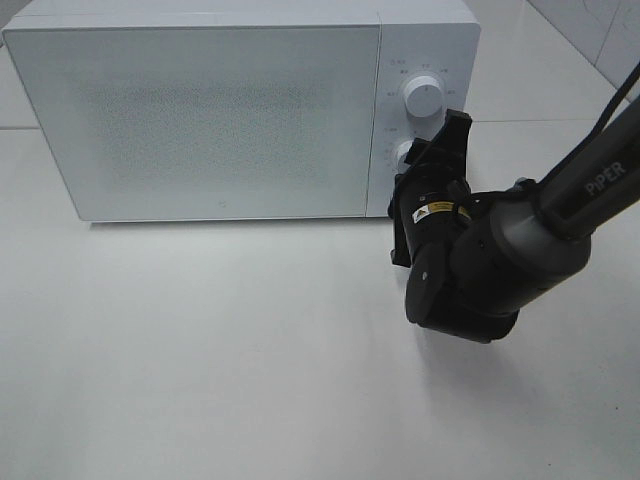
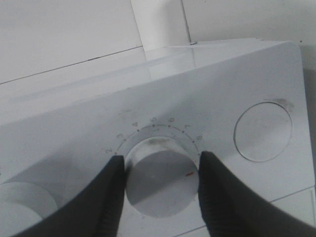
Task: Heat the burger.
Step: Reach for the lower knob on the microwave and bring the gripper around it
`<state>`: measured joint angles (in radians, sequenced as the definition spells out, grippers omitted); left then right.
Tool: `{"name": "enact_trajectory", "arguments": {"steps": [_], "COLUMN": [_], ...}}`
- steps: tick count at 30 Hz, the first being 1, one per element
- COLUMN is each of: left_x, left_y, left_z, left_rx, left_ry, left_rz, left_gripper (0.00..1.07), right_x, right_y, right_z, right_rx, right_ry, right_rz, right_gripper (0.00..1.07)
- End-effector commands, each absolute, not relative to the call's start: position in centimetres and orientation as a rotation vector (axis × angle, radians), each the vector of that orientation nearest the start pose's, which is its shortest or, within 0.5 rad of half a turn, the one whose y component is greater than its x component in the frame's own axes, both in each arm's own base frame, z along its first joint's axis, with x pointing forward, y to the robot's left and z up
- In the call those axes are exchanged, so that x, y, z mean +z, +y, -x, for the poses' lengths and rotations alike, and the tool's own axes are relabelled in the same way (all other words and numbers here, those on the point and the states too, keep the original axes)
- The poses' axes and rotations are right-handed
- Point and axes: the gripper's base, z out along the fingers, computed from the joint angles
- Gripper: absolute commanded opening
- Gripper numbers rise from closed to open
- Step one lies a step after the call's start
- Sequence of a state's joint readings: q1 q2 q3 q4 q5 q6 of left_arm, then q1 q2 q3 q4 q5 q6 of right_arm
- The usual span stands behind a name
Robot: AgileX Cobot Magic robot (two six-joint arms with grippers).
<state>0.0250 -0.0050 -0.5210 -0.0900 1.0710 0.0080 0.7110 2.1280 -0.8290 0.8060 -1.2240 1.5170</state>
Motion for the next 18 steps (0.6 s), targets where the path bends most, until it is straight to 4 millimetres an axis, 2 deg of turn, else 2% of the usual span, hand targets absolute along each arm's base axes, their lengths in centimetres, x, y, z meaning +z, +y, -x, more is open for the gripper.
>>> {"name": "enact_trajectory", "arguments": {"steps": [1,14,18], "left_x": [28.11,28.11,28.11], "left_y": [-0.81,-0.81,-0.81], "left_z": [1.11,1.11,1.11], "left_rx": [-0.097,-0.097,-0.097], "left_ry": [2.012,2.012,2.012], "left_rz": [0.022,0.022,0.022], "left_gripper": [0.91,0.91,0.91], "right_x": [12.95,12.91,12.9], "right_y": [20.01,19.78,19.63], "right_z": [-31.2,-31.21,-31.22], "right_rx": [1.45,1.403,1.36], "right_ry": [1.074,1.074,1.08], "right_rz": [-1.251,-1.24,-1.221], "right_gripper": [0.0,0.03,0.07]}}
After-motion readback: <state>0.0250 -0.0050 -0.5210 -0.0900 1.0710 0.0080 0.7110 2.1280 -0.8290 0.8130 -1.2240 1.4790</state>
